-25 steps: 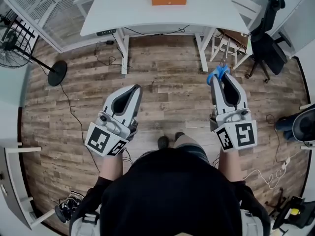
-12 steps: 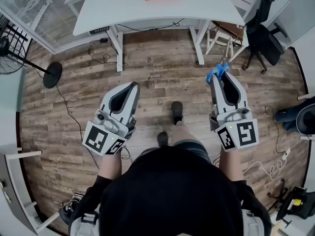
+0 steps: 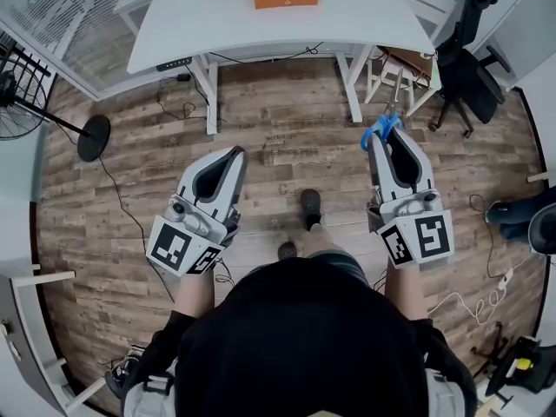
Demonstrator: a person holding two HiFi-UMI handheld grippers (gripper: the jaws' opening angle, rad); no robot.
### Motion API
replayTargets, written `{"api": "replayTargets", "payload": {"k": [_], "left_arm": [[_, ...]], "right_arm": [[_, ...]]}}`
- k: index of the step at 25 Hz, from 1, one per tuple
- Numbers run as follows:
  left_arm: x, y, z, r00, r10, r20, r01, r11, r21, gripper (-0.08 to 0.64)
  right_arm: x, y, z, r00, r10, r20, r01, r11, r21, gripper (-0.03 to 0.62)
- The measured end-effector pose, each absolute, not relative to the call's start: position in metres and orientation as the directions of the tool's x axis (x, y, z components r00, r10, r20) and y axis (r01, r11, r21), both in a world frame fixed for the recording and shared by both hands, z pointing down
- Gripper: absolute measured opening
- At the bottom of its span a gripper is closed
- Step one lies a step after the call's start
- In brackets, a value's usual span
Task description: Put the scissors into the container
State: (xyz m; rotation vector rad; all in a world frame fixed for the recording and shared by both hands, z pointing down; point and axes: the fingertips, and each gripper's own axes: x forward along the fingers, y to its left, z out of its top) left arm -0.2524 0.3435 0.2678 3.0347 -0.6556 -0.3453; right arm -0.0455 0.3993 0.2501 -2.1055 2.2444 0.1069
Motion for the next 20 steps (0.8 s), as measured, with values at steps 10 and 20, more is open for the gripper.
{"api": "replayTargets", "payload": {"k": [10, 20], "left_arm": [[-0.225, 0.294, 0.259, 0.879, -0.423, -0.219, -0.425, -0.904, 0.041, 0.012], [-0.193, 0.238, 0.259, 0.860, -0.466, -0.209, -0.464, -0.884, 0.064, 0.012]], "right_arm": [[-0.017, 0.343, 0.245, -0.087, -0.990, -0.107, -0.996, 0.088, 0.000, 0.094], [0.023, 0.277, 0.242, -0.126, -0.988, -0.091, -0.992, 0.126, 0.004, 0.094]]}}
